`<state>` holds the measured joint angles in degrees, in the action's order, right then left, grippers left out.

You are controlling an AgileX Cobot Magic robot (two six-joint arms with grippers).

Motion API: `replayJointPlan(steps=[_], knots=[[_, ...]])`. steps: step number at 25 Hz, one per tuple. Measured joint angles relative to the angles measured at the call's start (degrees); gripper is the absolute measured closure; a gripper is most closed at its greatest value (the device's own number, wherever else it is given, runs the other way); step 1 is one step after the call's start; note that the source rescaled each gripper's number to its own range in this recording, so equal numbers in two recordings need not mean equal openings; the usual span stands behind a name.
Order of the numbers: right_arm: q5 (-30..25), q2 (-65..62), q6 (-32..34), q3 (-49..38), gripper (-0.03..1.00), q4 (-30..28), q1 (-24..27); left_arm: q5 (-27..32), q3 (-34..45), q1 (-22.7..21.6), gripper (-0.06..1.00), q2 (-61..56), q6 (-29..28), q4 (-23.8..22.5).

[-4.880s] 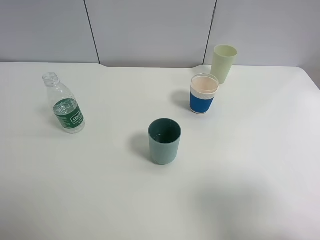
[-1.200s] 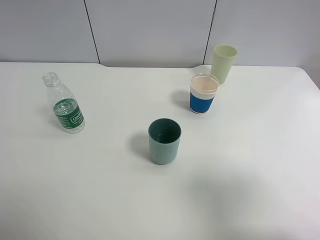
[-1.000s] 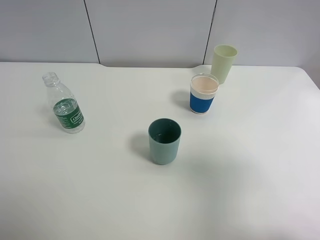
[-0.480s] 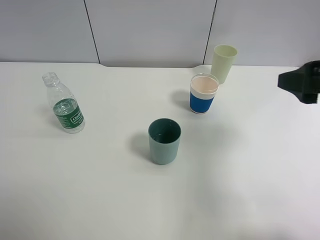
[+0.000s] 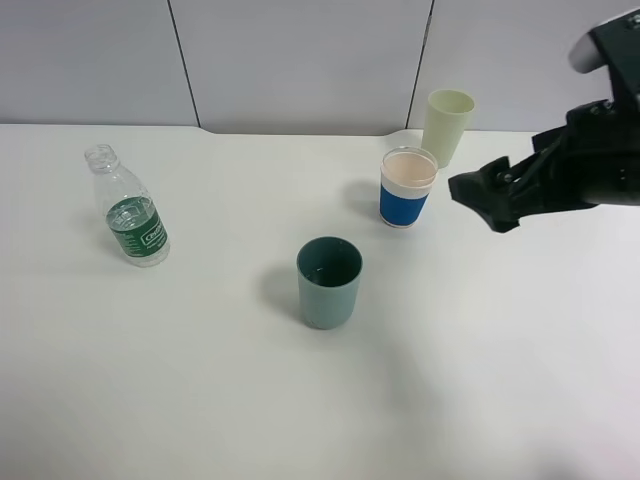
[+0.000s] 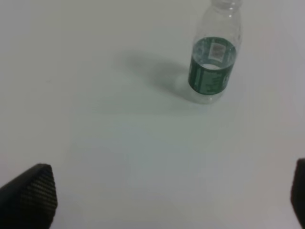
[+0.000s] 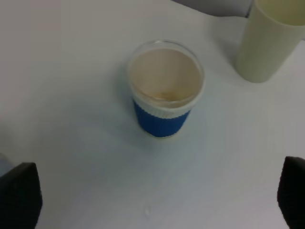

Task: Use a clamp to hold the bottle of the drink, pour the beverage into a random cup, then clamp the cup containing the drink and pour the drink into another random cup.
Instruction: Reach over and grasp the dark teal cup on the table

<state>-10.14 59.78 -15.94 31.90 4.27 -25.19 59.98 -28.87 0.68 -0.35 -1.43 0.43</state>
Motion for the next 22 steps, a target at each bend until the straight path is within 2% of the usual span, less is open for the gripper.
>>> replayJointPlan(steps=[5, 11, 18, 22], knots=[[2.89, 0.13, -0.06, 0.0, -0.03, -3.4, -8.34, 0.0, 0.0, 0.0, -0.06, 0.0, 0.0, 0.05], [3.73, 0.13, -0.05, 0.0, -0.03, -4.95, -15.52, 0.05, 0.0, 0.0, -0.06, 0.0, -0.13, 0.05], [0.63, 0.13, 0.13, 0.0, -0.03, -5.7, -16.24, 0.05, 0.0, 0.0, -0.06, 0.0, -0.13, 0.05], [0.94, 0.13, 0.13, -0.7, -0.03, -5.73, -16.24, 0.05, 0.0, 0.0, -0.06, 0.0, -0.13, 0.05]])
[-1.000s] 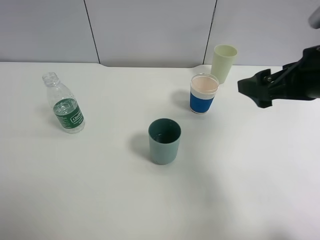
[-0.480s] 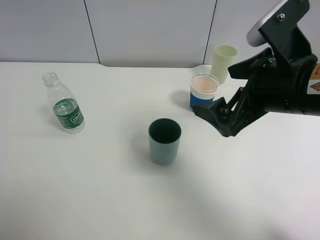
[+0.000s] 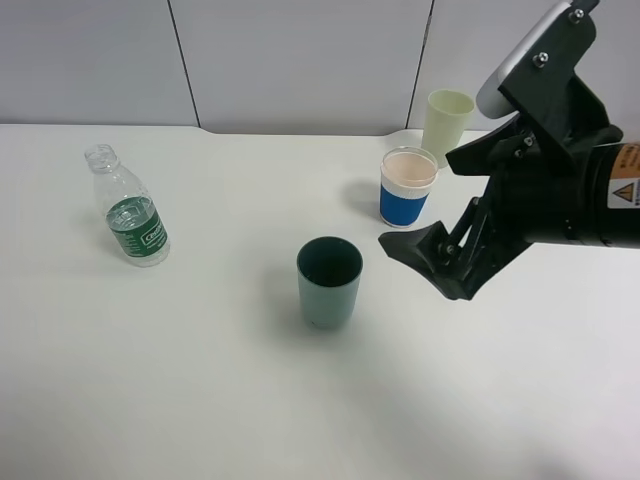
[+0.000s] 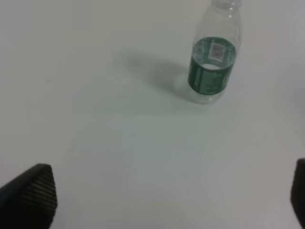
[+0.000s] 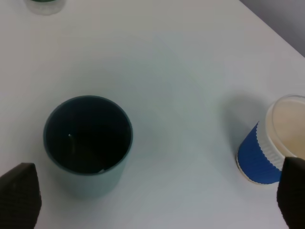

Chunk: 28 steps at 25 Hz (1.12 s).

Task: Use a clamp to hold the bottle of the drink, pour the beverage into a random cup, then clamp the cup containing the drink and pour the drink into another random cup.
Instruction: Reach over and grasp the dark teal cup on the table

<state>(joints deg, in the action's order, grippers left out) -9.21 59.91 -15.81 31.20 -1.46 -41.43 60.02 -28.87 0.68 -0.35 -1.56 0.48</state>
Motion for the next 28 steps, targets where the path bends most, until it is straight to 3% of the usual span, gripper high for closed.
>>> replayJointPlan(steps=[5, 16, 24, 28], knots=[[4.74, 0.0, 1.02, -5.11, -0.03, 0.05, 0.0, 0.0, 0.0, 0.0, -0.06, 0.0, 0.0, 0.06], [7.32, 0.45, 5.31, -10.68, -0.03, 0.05, 0.0, 0.0, 0.0, 0.0, -0.06, 0.0, 0.0, 0.06], [8.2, 9.02, 7.1, -11.08, -0.03, 0.05, 0.0, 0.0, 0.0, 0.0, -0.06, 0.0, 0.0, 0.06], [12.62, 14.56, 7.12, -11.24, -0.03, -0.51, 0.0, 0.0, 0.0, 0.0, -0.06, 0.0, 0.0, 0.06]])
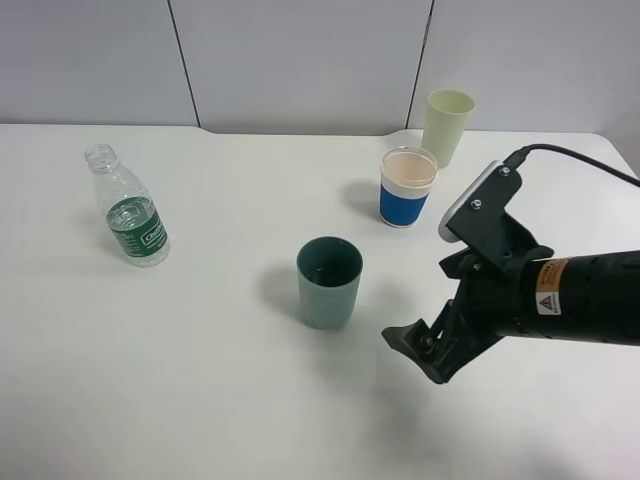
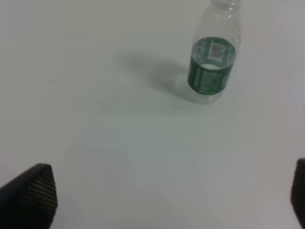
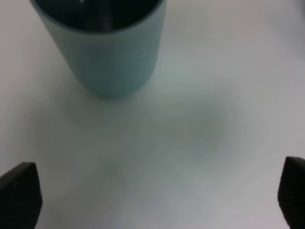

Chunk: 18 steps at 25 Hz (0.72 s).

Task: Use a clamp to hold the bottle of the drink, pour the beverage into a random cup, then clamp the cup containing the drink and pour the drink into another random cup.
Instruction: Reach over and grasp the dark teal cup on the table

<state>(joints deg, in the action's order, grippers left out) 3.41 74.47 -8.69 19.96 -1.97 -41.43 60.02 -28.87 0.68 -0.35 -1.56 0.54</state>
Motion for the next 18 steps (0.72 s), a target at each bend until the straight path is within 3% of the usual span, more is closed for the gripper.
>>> replayJointPlan(steps=[18], knots=[[25.34, 20.95, 0.26, -0.05, -0.03, -7.75, 0.0, 0.0, 0.0, 0.0, -0.06, 0.0, 0.0, 0.0]])
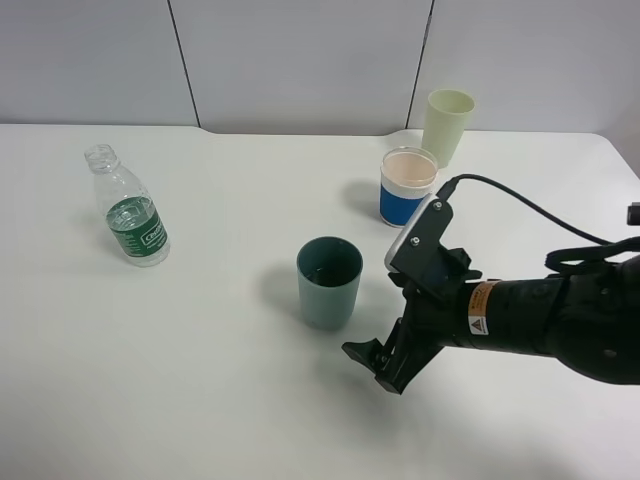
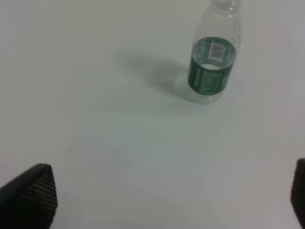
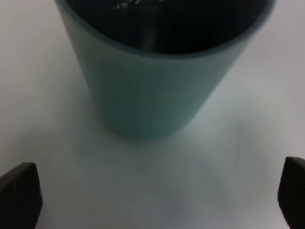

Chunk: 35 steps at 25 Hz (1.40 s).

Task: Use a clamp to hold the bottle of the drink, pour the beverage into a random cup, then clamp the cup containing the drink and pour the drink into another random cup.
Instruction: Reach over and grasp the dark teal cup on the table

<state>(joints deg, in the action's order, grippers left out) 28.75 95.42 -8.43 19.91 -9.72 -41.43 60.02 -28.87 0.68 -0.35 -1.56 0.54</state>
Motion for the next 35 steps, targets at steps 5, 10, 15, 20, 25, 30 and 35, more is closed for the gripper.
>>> replayJointPlan(steps=[5, 10, 15, 20, 25, 30, 35], knots=[[7.54, 4.85, -1.64, 0.05, -0.03, 0.4, 0.0, 0.0, 0.0, 0.0, -0.06, 0.0, 0.0, 0.0], [16.45, 9.72, -3.41, -0.05, -0.03, 0.65, 0.0, 0.0, 0.0, 0.0, -0.06, 0.0, 0.0, 0.0], [27.22, 13.21, -4.91, -0.05, -0.03, 1.94, 0.0, 0.0, 0.0, 0.0, -0.06, 0.0, 0.0, 0.0], [32.48, 16.53, -5.25, -0.05, -0.03, 1.89, 0.0, 0.0, 0.0, 0.0, -0.06, 0.0, 0.0, 0.0], [35.09, 18.86, -5.43, -0.05, -0.03, 1.89, 0.0, 0.0, 0.0, 0.0, -0.06, 0.0, 0.0, 0.0], [37.5, 19.29, -5.43, -0.05, -0.03, 1.89, 0.0, 0.0, 0.0, 0.0, -0.06, 0.0, 0.0, 0.0], [37.55, 19.29, -5.43, -0.05, -0.02, 1.89, 0.0, 0.0, 0.0, 0.0, -0.06, 0.0, 0.0, 0.0]])
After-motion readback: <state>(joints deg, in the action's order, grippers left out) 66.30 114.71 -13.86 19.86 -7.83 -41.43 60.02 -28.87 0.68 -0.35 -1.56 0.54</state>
